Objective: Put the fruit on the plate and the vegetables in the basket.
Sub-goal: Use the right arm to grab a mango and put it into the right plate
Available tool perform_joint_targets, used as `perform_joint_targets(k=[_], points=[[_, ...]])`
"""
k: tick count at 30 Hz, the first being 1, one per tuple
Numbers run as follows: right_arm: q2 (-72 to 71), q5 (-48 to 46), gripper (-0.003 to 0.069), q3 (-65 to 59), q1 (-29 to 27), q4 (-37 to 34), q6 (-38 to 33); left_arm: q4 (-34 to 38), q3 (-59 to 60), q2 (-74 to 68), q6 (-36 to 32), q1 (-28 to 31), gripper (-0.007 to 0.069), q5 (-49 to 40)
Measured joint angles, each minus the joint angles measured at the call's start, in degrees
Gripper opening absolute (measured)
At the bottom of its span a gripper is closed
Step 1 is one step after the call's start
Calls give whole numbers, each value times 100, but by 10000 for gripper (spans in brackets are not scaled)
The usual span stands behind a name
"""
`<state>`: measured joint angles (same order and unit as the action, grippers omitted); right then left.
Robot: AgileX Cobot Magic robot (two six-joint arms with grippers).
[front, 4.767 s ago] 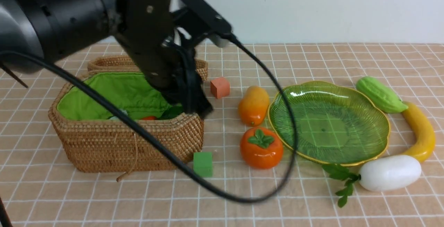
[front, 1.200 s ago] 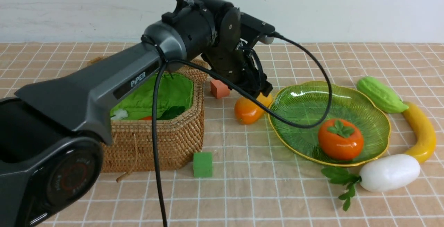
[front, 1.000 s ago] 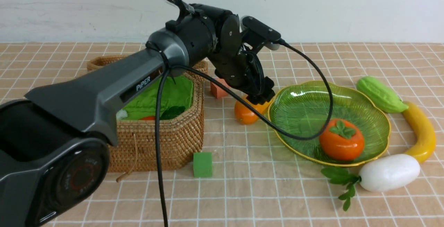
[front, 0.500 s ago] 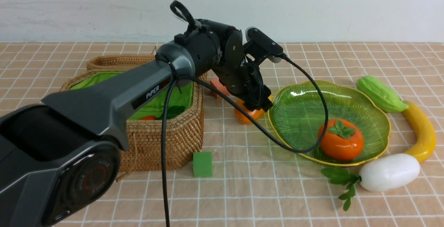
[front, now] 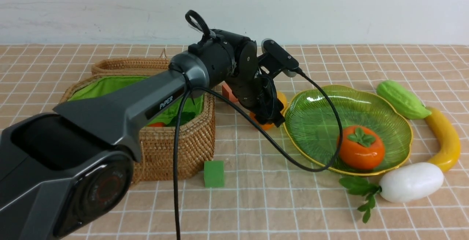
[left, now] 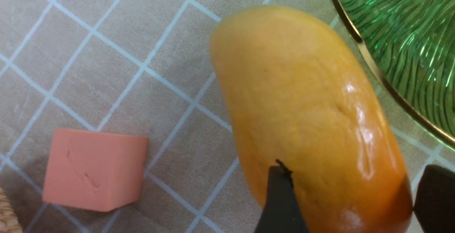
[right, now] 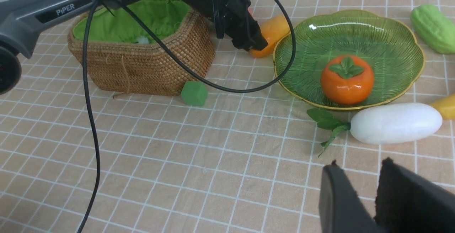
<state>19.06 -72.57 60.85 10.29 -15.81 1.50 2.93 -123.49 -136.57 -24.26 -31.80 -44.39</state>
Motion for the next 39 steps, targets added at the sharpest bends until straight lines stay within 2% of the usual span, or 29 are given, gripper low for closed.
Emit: perform_joint_targets(k=[6,8,13,14,16,17,19,25,30,33,39], points=[[0,0,182,0,0,-26,5,44,-13,-99,-86,0,442,47],[0,0,182,0,0,-42,10,44,-27,-134,-74,0,402,25],[0,0,182,0,0,-106,14,50,-27,-194,-10,0,230,-278],[0,0,182,0,0,-105,14,22,-27,-194,-1,0,148,-379],[0,0,182,0,0,-105,14,-7,-27,-194,3,0,88,-449],[0,0,182,0,0,-105,14,-60,-27,-189,27,0,15,-546],[0,0,182,0,0,-105,14,-110,-27,-160,95,0,-13,-702],[112,0,182,0,0,-79,115,-128,-21,291,298,0,-13,-1189],[758,5,182,0,0,106,266,-128,-21,889,686,0,-13,-1770],[1683,150,182,0,0,109,140,-134,-21,1502,1034,0,-13,-2229],[4141,1502,182,388,0,-1,-783,100,34,2959,1503,0,-13,-2477]])
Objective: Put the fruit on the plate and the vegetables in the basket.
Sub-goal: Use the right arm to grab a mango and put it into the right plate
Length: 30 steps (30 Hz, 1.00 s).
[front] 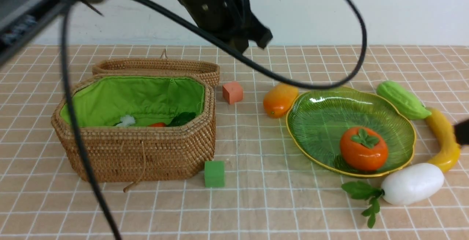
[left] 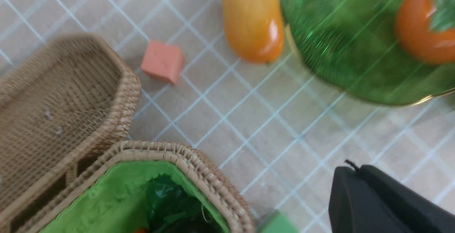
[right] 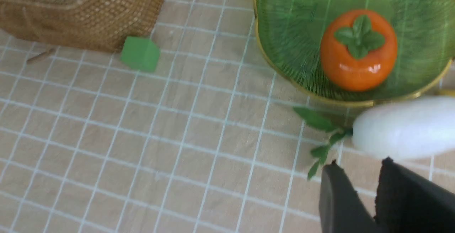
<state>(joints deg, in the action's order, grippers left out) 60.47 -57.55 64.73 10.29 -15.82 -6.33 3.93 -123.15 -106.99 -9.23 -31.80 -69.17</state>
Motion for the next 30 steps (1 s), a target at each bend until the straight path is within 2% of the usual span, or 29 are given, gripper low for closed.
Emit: perform_joint_targets(k=[6,7,11,18,22,30], points=[[2128,3,182,1324,0,-117,-499,175,952,1305,267,0,-13,-52],[2936,-141,182,1968,0,-258,-679,106,1408,1748,358,0,-13,5],[4444,-487,156,3392,0,-541,-832,-205,3044,2939,693,0,-13,568],[5662,-967,69,5179,-85,-575,-501,-274,5468,4535,710,0,-13,1970],[6354,-1015,62,6157,-127,-569,-446,-163,6037,4992,710,0,-13,2377],[8305,-1256,101,8527,-347,-567,-552,2,6875,5714,729,0,-13,2413]])
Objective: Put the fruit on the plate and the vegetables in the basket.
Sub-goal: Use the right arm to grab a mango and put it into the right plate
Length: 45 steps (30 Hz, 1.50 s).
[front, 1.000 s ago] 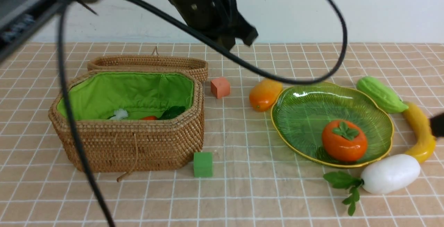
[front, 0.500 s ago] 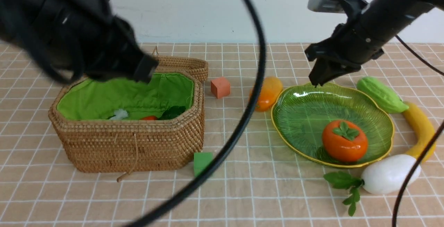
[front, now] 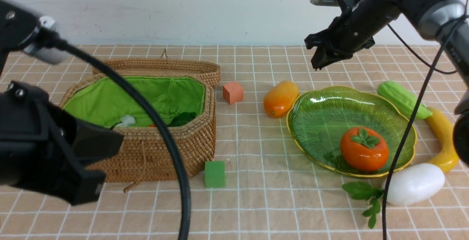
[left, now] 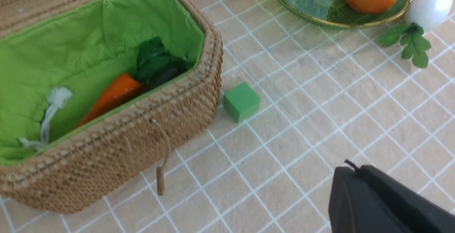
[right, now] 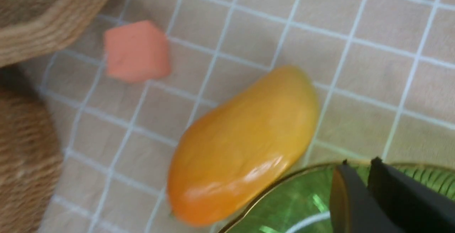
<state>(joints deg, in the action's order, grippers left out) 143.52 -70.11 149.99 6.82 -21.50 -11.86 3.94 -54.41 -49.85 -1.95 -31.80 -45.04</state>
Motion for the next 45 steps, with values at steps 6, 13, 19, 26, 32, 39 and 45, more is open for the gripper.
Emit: perform_joint_targets(k=[6,13,19,26,32,39,45], points=[[394,263,132,266,13,-146,0,32,118,114,2,0,-13,58],[681,1058,321,285,183,-79,38,42,132,114,2,0,-13,80],[828,1245,559,289,190,-296,279,62,132,114,2,0,-13,68],[949,1183,643,289,337,-225,403,159,132,114,2,0,-13,45],[990,1102,639,289,473,-121,474,265,133,114,2,0,-13,40],[990,1048,633,289,617,-72,453,277,133,114,2,0,-13,40],[983,867,624,289,641,-72,433,283,133,114,2,0,-13,40]])
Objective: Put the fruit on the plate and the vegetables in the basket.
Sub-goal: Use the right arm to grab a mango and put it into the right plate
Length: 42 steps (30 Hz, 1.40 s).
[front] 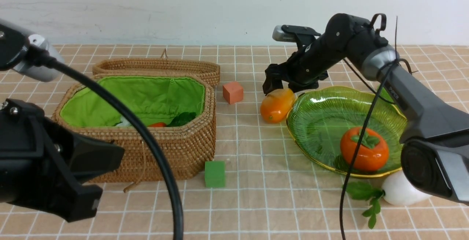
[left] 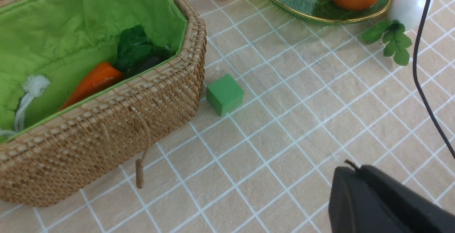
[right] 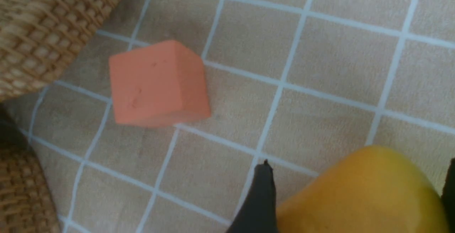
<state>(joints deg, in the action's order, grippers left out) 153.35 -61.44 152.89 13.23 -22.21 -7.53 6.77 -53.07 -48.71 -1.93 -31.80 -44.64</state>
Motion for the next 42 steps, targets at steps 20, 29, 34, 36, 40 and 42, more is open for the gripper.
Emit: perform_joint_targets(k=[20,29,34,36,40,42], points=[[-107,-310,587,51,347,-4,-1223,-17,5,-14,-129,0,-13,215],[-487,-952,594,251,368,221,124,-17,5,-14,-213,0,-13,309],[-402,-1007,617,265,442,525,585,-17,5,-14,-262,0,-13,367],[-283,-996,619,265,448,565,706,-17,5,-14,-267,0,-13,383],[-130,-939,619,265,448,587,753,-17,5,-14,-276,0,-13,387],[-80,-927,619,265,448,587,753,-17,5,-14,-276,0,-13,387]])
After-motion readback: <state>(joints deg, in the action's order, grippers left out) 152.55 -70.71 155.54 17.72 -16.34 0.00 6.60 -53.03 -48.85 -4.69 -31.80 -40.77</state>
